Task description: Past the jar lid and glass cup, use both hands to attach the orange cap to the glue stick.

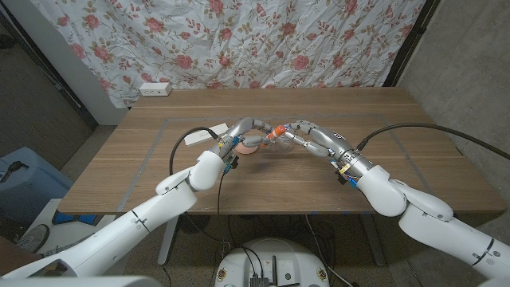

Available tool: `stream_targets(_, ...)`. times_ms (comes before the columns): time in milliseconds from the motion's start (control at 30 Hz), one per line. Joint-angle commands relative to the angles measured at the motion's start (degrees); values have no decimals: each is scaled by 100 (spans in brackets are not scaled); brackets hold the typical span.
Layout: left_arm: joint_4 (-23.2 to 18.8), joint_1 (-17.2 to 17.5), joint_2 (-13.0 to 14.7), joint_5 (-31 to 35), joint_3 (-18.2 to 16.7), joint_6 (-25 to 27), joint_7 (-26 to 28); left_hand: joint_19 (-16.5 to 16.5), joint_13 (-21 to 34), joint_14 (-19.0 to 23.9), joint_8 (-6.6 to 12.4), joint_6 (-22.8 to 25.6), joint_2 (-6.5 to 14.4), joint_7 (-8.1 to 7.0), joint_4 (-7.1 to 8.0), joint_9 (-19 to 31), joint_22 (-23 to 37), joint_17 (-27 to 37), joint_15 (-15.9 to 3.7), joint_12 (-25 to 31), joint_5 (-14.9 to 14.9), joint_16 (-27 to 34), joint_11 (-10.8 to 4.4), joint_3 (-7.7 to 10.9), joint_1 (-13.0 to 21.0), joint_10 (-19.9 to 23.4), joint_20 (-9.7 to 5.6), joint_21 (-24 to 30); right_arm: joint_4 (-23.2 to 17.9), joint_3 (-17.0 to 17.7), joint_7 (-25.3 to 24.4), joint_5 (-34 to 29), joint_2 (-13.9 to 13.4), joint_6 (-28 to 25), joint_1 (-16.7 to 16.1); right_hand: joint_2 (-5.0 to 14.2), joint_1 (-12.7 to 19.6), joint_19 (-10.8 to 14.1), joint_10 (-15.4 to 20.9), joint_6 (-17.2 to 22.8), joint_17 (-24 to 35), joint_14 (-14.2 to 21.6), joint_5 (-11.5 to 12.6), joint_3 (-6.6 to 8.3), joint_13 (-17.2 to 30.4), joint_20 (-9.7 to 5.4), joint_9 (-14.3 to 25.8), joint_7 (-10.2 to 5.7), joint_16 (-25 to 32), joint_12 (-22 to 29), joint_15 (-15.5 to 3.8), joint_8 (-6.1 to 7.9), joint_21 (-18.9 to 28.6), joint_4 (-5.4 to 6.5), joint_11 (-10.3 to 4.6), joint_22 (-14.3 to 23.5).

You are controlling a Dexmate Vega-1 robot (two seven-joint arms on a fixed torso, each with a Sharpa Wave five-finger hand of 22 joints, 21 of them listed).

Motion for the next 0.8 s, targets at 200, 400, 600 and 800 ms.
stream_targets(200,-90,42,48,15,-26,51,5,15,34,62,36,274,244,176,150,22,29,21,-723,34,52,5,-32,215,-192,26,8,-8,75,-180,104,-27,33,86,185,9,-119,-135,-6,58,24,-55,49,39,10,-104,5,8,-11,26,-103,24,-36,71,-5,30)
stream_targets(400,-103,57,61,23,-29,20,13,15,34,63,39,279,248,181,151,22,29,20,-723,34,52,3,-31,223,-195,24,5,-8,77,-207,119,-62,19,93,209,31,-156,-174,-4,71,27,-86,59,60,9,-119,4,10,-19,27,-108,26,-42,102,-1,28)
stream_targets(600,-129,82,59,31,-33,42,32,15,34,66,36,272,249,181,154,22,29,21,-718,33,52,4,-31,226,-204,20,3,-8,70,-208,114,-62,14,82,195,49,-189,-187,5,85,29,-114,68,83,8,-128,4,9,-25,30,-124,29,-37,129,10,27)
stream_targets(800,-157,100,58,51,-33,75,47,18,34,65,31,260,249,178,154,22,29,21,-720,31,51,4,-31,228,-207,17,4,-7,59,-230,122,-91,13,52,192,47,-216,-212,15,98,28,-130,75,99,8,-139,4,10,-29,32,-120,31,-40,149,21,26)
